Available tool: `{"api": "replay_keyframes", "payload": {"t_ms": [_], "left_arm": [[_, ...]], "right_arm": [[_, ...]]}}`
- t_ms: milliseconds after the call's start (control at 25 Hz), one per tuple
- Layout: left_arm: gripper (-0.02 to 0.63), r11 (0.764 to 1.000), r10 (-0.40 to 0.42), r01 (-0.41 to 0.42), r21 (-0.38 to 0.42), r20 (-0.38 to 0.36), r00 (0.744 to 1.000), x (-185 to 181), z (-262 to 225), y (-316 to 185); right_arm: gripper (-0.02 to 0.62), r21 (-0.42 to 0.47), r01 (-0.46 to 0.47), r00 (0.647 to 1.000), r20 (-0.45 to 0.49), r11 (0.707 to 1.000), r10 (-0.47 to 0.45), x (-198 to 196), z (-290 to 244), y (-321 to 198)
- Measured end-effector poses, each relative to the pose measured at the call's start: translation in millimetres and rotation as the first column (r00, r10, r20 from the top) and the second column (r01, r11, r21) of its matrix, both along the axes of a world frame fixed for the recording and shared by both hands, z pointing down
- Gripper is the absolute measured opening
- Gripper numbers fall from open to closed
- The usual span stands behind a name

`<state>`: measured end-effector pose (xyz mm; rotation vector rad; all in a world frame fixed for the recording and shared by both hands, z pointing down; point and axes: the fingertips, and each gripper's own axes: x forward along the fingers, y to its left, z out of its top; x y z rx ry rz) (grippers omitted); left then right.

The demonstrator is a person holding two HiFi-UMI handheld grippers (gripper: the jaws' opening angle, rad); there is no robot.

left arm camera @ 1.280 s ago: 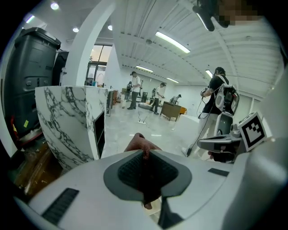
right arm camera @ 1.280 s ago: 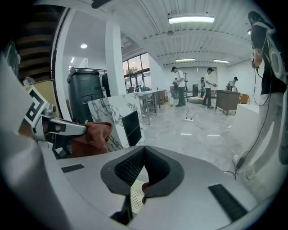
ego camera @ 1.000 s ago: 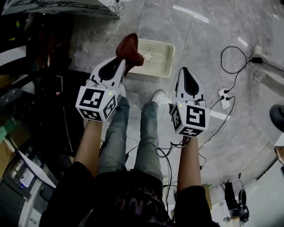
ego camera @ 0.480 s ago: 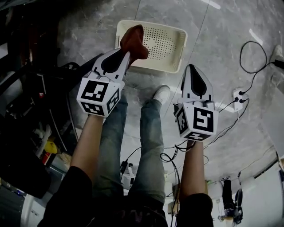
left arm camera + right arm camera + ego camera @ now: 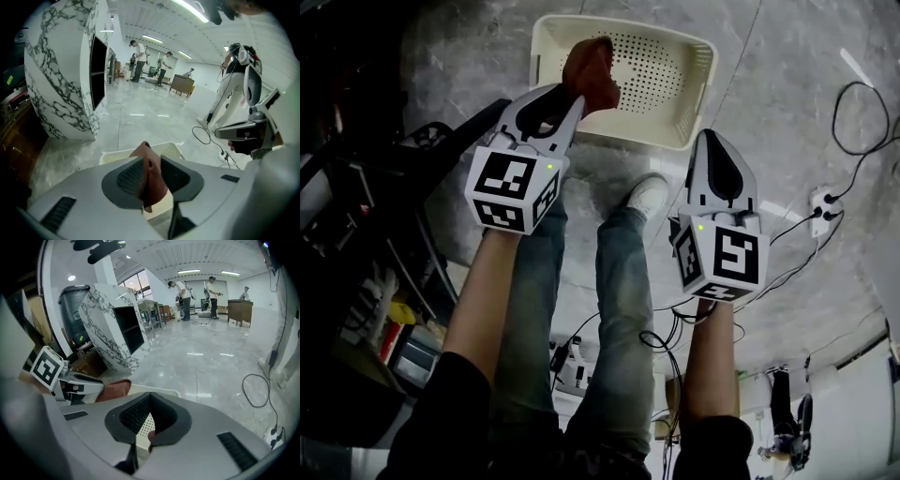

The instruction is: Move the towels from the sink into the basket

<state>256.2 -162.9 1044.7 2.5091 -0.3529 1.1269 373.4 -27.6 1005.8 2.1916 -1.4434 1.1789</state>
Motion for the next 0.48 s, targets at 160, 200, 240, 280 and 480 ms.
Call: {"api": "replay_keyframes", "payload": {"t_ms": [160,200,240,280,480], "left_arm": [[0.195,1.0,0.03,-0.03,-0.007,-0.005,1.0,0,5,2],[0.195,0.999,0.032,-0.032,-0.005,-0.005,0.999,-1,4,2],[0.196,0.999,0.033,-0.033,-0.005,-0.006,0.999,-2,2,3],[0.198,0.999,0.035,-0.035,-0.006,-0.008,0.999,-3,-1,4],[0.199,1.0,0.025,-0.025,-0.007,-0.029,0.999,-6,-20,3]], "right_arm": [[0.014,-0.002,0.004,1.0,-0.003,1.0,-0.004,-3,6,-4],[0.014,-0.001,0.004,1.0,-0.005,1.0,-0.004,-3,5,-5],[0.014,0.0,0.004,1.0,-0.006,1.0,-0.004,-4,3,-6],[0.014,0.001,0.005,1.0,-0.008,1.0,-0.005,-4,0,-7],[0.014,0.02,0.005,1.0,-0.027,1.0,-0.005,-4,-21,-15]]}}
